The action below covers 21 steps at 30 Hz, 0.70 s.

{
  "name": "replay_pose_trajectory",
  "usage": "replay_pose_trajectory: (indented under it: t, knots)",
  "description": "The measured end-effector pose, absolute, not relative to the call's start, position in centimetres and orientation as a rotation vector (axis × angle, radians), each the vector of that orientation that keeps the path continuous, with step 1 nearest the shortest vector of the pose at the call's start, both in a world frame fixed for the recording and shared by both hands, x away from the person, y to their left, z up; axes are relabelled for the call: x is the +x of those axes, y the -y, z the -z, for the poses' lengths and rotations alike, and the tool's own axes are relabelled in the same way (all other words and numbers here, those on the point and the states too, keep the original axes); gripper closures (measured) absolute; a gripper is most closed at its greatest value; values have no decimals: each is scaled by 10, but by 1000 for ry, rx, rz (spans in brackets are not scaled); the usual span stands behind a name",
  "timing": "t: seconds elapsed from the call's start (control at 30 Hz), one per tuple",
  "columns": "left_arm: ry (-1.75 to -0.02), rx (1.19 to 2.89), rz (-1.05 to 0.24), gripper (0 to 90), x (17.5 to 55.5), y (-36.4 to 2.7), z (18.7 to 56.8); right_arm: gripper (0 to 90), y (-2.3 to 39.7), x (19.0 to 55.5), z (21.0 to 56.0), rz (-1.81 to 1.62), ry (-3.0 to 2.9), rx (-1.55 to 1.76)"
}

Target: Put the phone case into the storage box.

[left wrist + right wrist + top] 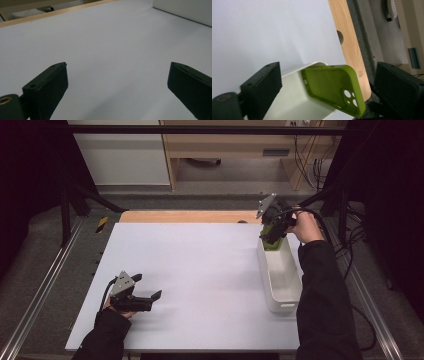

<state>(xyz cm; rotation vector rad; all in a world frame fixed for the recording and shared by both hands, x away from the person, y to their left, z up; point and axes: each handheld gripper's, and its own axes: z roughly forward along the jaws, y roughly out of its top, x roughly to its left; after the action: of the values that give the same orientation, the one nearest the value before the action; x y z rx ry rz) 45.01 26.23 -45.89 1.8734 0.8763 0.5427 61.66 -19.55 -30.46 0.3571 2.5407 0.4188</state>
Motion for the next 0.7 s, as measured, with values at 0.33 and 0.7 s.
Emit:
replay_pose_trajectory:
  t: [0.33, 0.7]
  knots:
    - [-876, 1875, -542, 26, 450, -262, 459, 37, 192, 592, 303, -654, -2472, 406]
    - [-867, 1877, -535, 22, 449, -261, 459, 24, 199, 558, 312, -871, -2399, 539]
